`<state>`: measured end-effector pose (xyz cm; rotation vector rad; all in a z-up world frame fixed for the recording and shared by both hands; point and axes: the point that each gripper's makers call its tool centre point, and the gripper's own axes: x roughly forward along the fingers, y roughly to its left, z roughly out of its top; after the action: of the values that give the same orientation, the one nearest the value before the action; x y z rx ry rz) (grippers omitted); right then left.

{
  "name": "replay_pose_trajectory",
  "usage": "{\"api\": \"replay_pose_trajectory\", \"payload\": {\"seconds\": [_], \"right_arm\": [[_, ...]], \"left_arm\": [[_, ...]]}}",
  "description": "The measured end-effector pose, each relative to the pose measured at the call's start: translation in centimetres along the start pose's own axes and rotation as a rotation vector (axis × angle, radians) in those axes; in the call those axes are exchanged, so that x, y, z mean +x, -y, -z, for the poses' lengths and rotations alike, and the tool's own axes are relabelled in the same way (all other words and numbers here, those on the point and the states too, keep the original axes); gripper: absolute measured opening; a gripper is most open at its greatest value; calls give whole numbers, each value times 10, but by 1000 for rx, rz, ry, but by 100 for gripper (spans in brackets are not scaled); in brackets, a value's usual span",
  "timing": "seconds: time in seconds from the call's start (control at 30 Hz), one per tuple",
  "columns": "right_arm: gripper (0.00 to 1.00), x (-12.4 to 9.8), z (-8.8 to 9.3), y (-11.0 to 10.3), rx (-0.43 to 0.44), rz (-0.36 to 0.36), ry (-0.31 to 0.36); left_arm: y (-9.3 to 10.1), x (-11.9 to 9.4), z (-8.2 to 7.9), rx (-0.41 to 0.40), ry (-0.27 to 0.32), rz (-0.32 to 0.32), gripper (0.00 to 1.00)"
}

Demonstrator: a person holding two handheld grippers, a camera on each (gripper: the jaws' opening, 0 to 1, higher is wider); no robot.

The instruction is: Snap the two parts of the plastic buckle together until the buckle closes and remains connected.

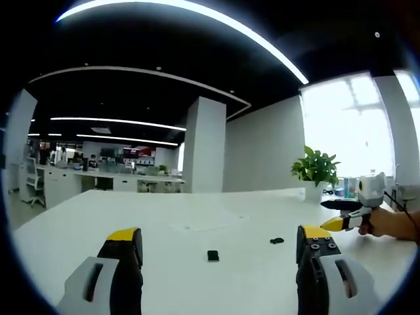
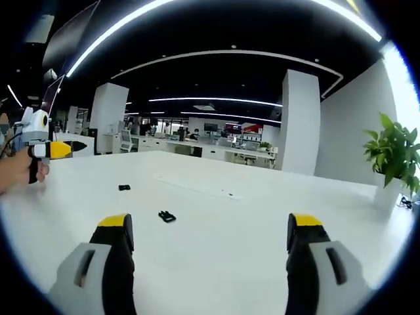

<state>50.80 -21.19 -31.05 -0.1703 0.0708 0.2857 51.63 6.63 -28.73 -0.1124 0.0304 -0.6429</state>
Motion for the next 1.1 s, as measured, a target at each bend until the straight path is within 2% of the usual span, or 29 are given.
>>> {"api": "replay_pose_trajectory", "payload": {"seconds": [0.2, 0.57, 0.83, 0.97, 1.1], "right_arm": [[98, 10, -7, 3, 7, 2, 16], [97, 29, -8, 9, -6, -5, 15], [98, 43, -6, 16, -13, 0, 7], [98, 45, -5, 13, -20, -13, 5], [98, 51, -6, 14, -31, -11, 5]], "left_arm": [[-5, 7, -7, -23, 16, 11, 99], [-9, 23, -5, -31, 11, 42, 99], [-17, 39, 4, -15, -35, 35, 99], [-16, 42, 15, 18, -77, 41, 99], [-22, 47, 13, 39, -69, 27, 99]]}}
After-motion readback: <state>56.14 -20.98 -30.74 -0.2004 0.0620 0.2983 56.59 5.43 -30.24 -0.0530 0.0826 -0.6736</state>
